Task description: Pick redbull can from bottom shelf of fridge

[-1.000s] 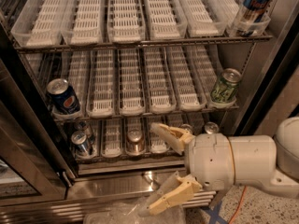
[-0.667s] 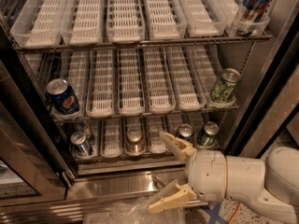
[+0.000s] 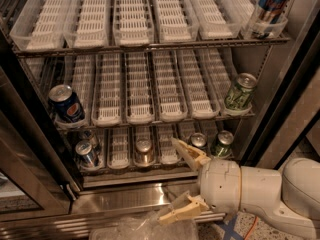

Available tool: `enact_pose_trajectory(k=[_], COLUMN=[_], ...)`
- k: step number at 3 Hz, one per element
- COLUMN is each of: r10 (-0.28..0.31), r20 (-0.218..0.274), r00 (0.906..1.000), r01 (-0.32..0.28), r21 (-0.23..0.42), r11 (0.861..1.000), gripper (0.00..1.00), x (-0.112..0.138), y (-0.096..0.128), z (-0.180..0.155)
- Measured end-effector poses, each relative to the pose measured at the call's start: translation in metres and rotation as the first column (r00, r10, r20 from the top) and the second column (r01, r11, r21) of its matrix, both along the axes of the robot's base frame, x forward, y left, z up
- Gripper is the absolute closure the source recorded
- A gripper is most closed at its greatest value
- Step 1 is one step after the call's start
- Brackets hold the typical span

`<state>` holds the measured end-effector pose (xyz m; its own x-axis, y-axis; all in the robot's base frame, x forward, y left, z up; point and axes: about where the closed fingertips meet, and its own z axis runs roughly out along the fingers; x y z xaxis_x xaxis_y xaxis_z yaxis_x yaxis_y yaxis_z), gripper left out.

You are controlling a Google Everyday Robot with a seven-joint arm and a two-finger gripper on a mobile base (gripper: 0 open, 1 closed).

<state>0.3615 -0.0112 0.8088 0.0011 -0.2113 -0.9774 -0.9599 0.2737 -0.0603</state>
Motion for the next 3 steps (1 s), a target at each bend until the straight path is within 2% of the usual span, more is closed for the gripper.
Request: enact_pose_trajectory(k=[1,2,3], r10=[-0.013,-0.029,-0.039], r20=[0.004,-0.016,-0.034], r00=[0.9999,0.9994,0.9987], r01=[0.013,0.029,0.041], r21=[-0.016,0.011,0.062], r11=[1.000,1.000,0.997], gripper=[0.00,0.00,0.00], x=[0.000,0.005,0.008], y=[0.001,0.011,0.026], z=[-0.003,-0.037,-0.085])
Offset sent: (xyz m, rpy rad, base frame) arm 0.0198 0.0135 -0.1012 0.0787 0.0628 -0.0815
